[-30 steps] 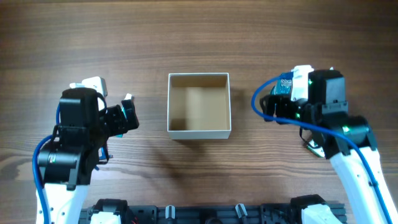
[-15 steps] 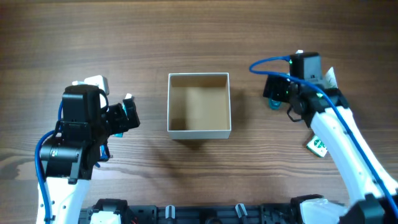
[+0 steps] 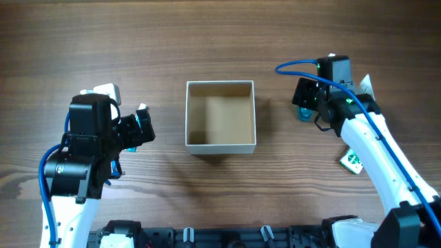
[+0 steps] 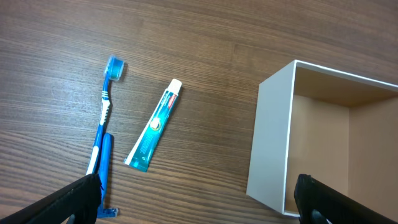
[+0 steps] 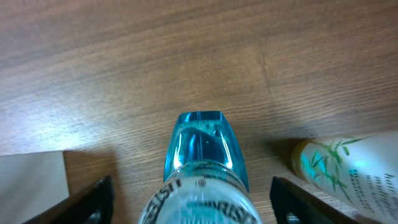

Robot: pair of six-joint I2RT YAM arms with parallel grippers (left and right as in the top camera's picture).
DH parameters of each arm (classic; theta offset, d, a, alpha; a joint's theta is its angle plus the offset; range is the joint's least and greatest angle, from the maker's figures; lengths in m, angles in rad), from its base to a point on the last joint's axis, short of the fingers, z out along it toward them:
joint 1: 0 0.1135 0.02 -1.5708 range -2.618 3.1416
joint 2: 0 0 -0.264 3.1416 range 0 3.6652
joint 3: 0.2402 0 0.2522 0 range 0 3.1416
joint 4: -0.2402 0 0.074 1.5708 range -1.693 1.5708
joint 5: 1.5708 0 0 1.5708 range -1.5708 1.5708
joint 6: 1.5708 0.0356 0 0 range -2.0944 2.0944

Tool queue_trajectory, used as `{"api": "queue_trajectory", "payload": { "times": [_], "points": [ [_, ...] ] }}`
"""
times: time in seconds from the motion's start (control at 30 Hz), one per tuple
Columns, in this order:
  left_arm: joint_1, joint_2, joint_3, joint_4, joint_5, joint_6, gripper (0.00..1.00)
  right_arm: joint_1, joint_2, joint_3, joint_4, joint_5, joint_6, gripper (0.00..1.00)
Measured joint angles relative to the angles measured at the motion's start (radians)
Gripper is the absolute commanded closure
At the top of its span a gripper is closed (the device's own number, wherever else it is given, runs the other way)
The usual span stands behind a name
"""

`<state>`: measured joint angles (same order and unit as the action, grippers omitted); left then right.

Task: Pack container
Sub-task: 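Carry the Listerine bottle into the white box and release it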

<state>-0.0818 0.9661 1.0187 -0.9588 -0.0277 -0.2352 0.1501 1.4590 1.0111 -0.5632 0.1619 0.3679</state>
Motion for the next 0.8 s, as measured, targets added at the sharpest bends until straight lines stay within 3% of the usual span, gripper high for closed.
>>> {"api": "queue_trajectory", "payload": {
  "times": [0.4, 0.53, 0.63, 0.73, 0.8],
  "points": [
    [0.0, 0.0, 0.0, 0.0, 0.0, 0.0, 0.0, 0.0, 0.028, 0.0, 0.0, 0.006, 0.003, 0.53],
    [0.0, 0.0, 0.0, 0.0, 0.0, 0.0, 0.0, 0.0, 0.028, 0.0, 0.0, 0.025, 0.003, 0.57],
    [0.0, 0.0, 0.0, 0.0, 0.0, 0.0, 0.0, 0.0, 0.028, 0.0, 0.0, 0.039, 0.003, 0.67],
    [0.0, 0.0, 0.0, 0.0, 0.0, 0.0, 0.0, 0.0, 0.028, 0.0, 0.002, 0.049, 0.004, 0.96],
    [0.0, 0.0, 0.0, 0.0, 0.0, 0.0, 0.0, 0.0, 0.029, 0.0, 0.004, 0.052, 0.001, 0.96]
  ]
}}
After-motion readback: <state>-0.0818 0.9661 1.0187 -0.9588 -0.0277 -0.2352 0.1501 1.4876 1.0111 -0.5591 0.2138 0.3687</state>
